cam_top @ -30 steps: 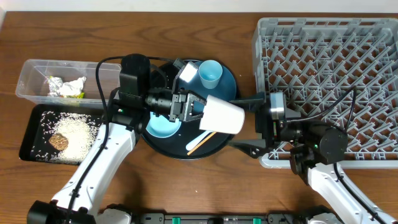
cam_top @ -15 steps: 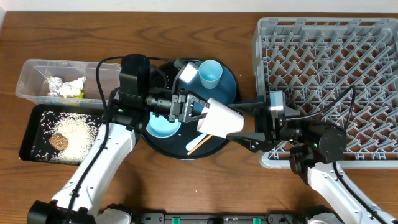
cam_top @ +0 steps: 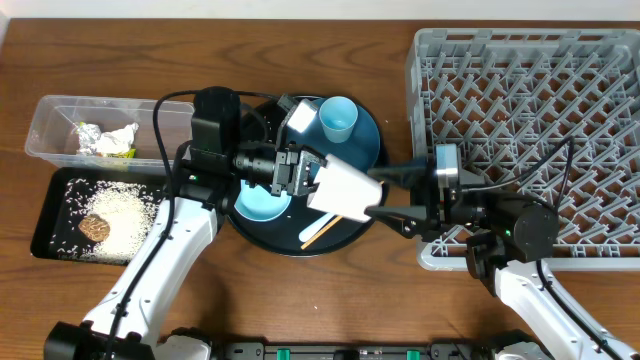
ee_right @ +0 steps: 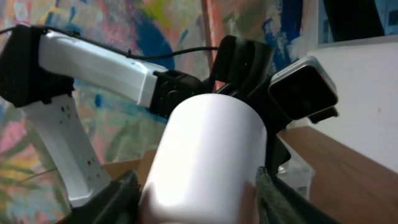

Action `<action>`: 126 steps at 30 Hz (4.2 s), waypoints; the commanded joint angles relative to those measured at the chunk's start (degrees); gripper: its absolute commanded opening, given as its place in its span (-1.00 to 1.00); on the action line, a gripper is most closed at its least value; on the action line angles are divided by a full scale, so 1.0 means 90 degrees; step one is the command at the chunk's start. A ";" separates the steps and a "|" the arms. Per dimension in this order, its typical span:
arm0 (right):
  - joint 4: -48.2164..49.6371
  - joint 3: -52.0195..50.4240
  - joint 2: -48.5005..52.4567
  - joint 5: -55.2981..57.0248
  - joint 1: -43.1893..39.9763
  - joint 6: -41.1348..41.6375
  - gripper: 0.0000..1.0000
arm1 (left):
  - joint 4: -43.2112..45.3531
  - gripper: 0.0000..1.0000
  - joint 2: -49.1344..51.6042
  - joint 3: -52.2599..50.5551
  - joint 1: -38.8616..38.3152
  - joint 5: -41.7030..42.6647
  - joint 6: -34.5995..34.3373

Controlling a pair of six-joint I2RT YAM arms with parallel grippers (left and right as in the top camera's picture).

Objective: Sort waste into correct bins and load items into the dishwasher rack
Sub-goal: 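Reach the right gripper to the pink cup held by the left gripper, then grasp the pink cup with the right gripper and open the left gripper, then carry the pink cup with the right gripper over the dish rack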

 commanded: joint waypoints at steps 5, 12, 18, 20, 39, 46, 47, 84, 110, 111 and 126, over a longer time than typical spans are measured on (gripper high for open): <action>-0.0255 0.0066 0.0010 -0.0226 0.0075 -0.0056 0.49 | 0.0134 -0.87 -0.0049 0.0041 -0.0012 0.0085 0.0017; -0.0486 0.0066 0.0012 -0.0219 0.0075 -0.0204 0.49 | 0.0131 -0.87 -0.0049 0.0041 -0.0012 0.0087 0.0017; -0.0486 0.0066 0.0015 -0.0221 0.0078 -0.0204 0.49 | 0.0131 -0.87 -0.0049 0.0041 -0.0015 0.0087 0.0017; -0.0486 0.0066 0.0015 -0.0219 0.0078 -0.0202 0.49 | 0.0131 -0.86 -0.0049 0.0041 -0.0015 0.0087 0.0017; -0.0483 0.0066 0.0019 -0.0121 0.0350 -0.0534 0.18 | 0.0126 -0.87 -0.0049 0.0041 -0.0015 0.0090 0.0017; -0.0432 0.0066 0.0019 -0.0119 0.0350 -0.0627 -0.06 | 0.0126 -0.87 -0.0049 0.0041 -0.0015 0.0087 0.0015; -0.0430 0.0066 0.0019 -0.0112 0.0350 -0.0627 -0.06 | 0.0126 -0.87 -0.0049 0.0041 -0.0015 0.0087 0.0015; -0.0053 0.0068 0.0022 0.0379 0.0488 -0.0532 0.18 | 0.0121 -0.87 -0.0049 0.0036 -0.0015 0.0090 0.0010; -0.0056 0.0471 0.0019 0.0005 0.0423 0.0107 -0.32 | 0.3075 -0.75 -0.0049 0.0039 0.0685 0.0090 -0.2545; -0.0056 0.0505 0.0019 -0.0066 0.0396 0.0170 -0.31 | 0.3058 -0.75 -0.0049 0.0036 0.0797 0.0090 -0.2560; -0.0058 0.0624 0.0019 -0.0913 -0.1073 0.1926 -0.42 | 0.2538 -0.75 -0.0046 0.0036 0.1885 0.0092 -0.2555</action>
